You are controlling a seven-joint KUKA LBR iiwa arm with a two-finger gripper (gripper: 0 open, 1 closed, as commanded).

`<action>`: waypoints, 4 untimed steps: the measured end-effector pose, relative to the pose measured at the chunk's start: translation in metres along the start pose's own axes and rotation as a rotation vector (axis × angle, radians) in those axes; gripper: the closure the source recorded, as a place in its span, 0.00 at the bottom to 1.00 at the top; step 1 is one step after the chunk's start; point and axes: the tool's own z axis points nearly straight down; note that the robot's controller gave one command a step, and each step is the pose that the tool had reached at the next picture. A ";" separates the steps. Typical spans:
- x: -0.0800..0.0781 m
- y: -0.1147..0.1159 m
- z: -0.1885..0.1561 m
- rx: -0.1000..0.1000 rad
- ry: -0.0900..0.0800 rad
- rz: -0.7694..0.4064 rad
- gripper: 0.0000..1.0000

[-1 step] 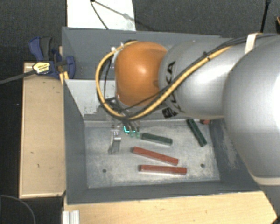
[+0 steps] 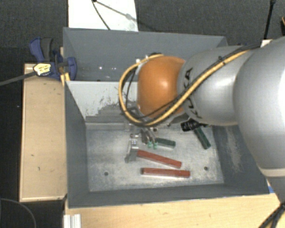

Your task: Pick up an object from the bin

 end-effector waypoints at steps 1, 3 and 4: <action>0.010 -0.061 0.061 -0.001 0.001 -0.124 0.00; -0.021 -0.102 0.059 -0.003 -0.005 -0.189 1.00; -0.021 -0.107 -0.092 -0.002 -0.013 -0.383 1.00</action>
Offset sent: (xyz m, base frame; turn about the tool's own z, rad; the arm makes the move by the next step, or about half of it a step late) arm -0.0146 -0.0576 -0.0595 -0.1290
